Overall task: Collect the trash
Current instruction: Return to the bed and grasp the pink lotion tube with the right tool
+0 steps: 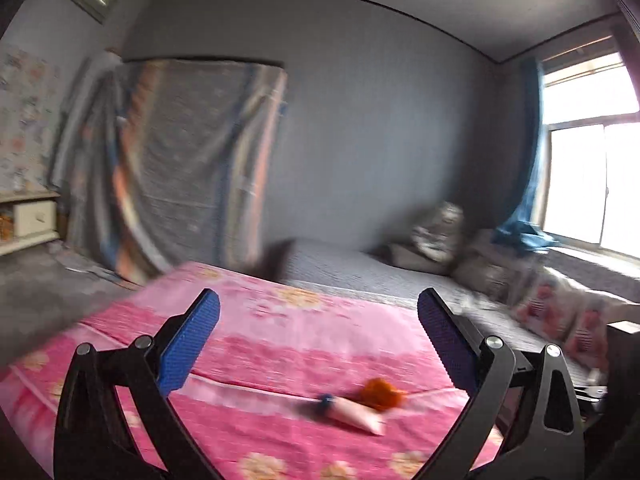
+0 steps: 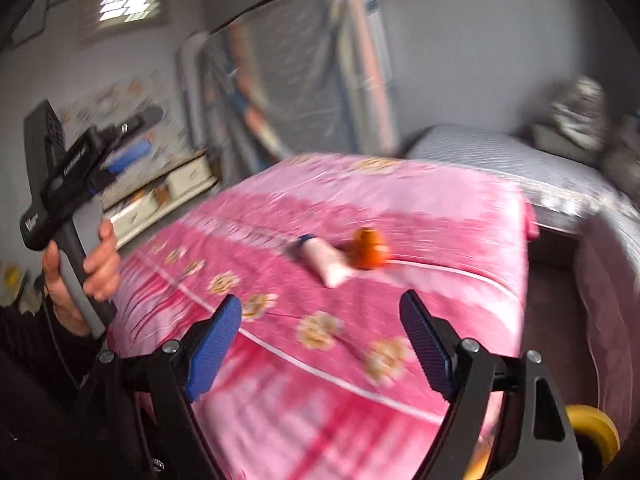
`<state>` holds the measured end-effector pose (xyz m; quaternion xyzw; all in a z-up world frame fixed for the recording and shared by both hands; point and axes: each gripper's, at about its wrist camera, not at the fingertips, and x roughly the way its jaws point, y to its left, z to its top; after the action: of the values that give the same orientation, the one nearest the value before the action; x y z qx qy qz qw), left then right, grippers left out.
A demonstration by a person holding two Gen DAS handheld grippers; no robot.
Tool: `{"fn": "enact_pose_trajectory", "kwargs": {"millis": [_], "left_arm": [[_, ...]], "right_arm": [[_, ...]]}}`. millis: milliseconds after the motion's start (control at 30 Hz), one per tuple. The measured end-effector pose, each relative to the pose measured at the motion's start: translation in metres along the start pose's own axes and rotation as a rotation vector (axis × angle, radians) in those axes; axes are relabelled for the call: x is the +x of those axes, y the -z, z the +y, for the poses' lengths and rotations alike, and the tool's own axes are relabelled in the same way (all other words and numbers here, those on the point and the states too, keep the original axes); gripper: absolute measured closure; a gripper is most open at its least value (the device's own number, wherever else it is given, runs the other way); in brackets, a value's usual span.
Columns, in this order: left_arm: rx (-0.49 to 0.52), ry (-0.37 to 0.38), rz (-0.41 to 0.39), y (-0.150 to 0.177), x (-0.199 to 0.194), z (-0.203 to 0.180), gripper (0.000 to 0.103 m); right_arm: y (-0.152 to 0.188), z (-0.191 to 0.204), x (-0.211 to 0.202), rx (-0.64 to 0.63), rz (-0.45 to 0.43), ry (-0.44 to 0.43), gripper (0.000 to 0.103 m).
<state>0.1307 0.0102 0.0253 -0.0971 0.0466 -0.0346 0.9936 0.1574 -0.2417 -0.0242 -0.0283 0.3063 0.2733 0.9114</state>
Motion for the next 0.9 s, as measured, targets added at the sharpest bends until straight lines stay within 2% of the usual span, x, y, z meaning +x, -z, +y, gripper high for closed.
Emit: {"fn": "enact_pose_trajectory", "kwargs": {"millis": [67, 167, 333, 467, 700, 867, 900], "left_arm": [[0.020, -0.160, -0.026, 0.003, -0.005, 0.021, 0.008], [0.024, -0.273, 0.010, 0.010, -0.004, 0.046, 0.008], [-0.046, -0.242, 0.105, 0.020, 0.012, 0.078, 0.008], [-0.092, -0.215, 0.130, 0.026, 0.015, 0.099, 0.008], [-0.088, -0.179, 0.145, 0.032, 0.019, 0.108, 0.008], [-0.068, -0.157, 0.165, 0.037, 0.027, 0.104, 0.008], [-0.063, -0.157, 0.166, 0.036, 0.026, 0.103, 0.008]], "right_arm": [[-0.017, 0.015, 0.038, -0.071, 0.068, -0.045, 0.025], [-0.037, 0.030, 0.093, -0.164, 0.165, -0.055, 0.026], [-0.056, 0.047, 0.177, -0.261, 0.332, -0.014, 0.044], [-0.060, 0.032, 0.217, -0.243, 0.402, 0.042, 0.051], [-0.061, 0.010, 0.251, -0.235, 0.482, 0.129, 0.052], [-0.056, 0.001, 0.263, -0.208, 0.522, 0.118, 0.055], [-0.055, 0.001, 0.264, -0.208, 0.522, 0.117, 0.059]]}}
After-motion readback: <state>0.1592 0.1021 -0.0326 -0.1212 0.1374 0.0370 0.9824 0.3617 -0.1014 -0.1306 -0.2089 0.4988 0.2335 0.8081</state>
